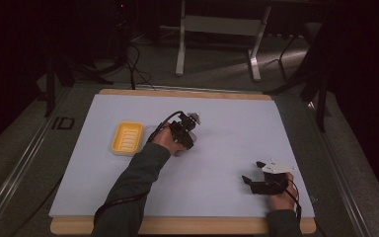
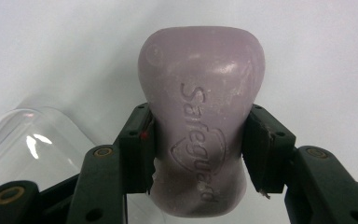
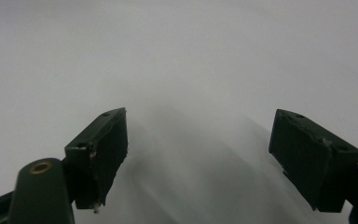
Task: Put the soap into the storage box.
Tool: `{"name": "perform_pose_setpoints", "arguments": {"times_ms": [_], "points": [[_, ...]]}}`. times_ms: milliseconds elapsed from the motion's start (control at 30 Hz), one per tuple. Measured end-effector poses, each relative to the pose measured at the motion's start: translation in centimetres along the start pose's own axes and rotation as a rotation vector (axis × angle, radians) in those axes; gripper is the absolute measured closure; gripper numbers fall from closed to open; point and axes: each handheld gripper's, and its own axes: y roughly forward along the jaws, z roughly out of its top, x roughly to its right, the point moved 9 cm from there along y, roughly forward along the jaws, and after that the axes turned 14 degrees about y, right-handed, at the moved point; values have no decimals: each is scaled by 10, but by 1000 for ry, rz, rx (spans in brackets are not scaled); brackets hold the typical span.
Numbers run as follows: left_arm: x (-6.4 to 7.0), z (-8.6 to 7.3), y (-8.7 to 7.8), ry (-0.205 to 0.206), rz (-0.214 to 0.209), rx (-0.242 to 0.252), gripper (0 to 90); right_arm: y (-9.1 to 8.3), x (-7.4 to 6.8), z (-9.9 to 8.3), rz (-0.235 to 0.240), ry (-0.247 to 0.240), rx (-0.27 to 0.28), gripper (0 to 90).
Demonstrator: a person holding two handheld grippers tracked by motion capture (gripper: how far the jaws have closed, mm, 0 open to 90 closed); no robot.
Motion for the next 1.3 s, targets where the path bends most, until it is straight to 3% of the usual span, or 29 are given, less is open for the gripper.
{"name": "perform_pose_setpoints", "arguments": {"times_ms": [567, 1300], "points": [[-5, -4, -16, -1, 15, 12, 498, 0, 0, 0, 0, 0, 0, 190], [-27, -28, -30, -46, 26, 19, 498, 0, 0, 0, -3, -1, 1, 190]]}}
